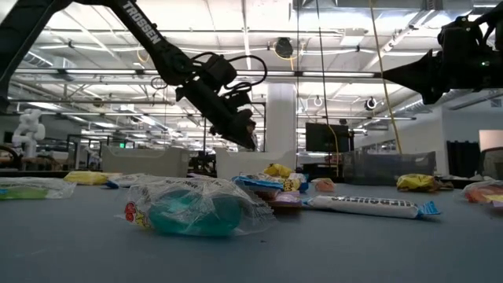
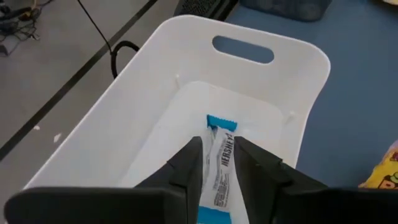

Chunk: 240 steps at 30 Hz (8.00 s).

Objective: Sort candy
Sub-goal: Put the yellow candy into the black bin, then put the green gummy into the gray bin

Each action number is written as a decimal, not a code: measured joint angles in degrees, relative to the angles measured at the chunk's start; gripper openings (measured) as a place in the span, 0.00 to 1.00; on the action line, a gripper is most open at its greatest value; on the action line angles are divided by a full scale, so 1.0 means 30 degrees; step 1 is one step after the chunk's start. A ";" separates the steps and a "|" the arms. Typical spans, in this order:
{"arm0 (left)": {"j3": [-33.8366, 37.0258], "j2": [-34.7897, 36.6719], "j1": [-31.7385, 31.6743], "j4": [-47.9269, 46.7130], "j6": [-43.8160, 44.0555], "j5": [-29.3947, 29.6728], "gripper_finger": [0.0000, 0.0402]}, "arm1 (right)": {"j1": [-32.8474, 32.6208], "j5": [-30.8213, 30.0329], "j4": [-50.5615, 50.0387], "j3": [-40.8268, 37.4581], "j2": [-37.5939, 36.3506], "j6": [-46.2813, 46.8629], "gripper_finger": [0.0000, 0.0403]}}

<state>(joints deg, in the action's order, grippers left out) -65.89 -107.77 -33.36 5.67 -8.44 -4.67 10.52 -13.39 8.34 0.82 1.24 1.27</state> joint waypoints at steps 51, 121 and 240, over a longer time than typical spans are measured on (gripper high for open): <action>1.7400 0.6572 0.7883 2.2104 0.1279 0.2572 0.01 | -0.0044 0.1872 0.0000 0.0007 0.1739 0.2073 0.00; 2.1194 0.6564 0.5909 2.6899 0.1191 0.0572 0.01 | 0.2547 0.3504 -0.1275 1.4947 3.0530 -0.0185 0.39; 1.9001 0.6577 0.5957 2.2307 0.1077 -0.2050 0.01 | 0.8116 -0.5918 -1.4660 1.5467 2.0185 0.2543 0.02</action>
<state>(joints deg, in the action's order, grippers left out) -8.88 -88.04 -15.49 72.59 -5.21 -10.81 34.87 -31.14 -35.64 47.22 61.80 8.90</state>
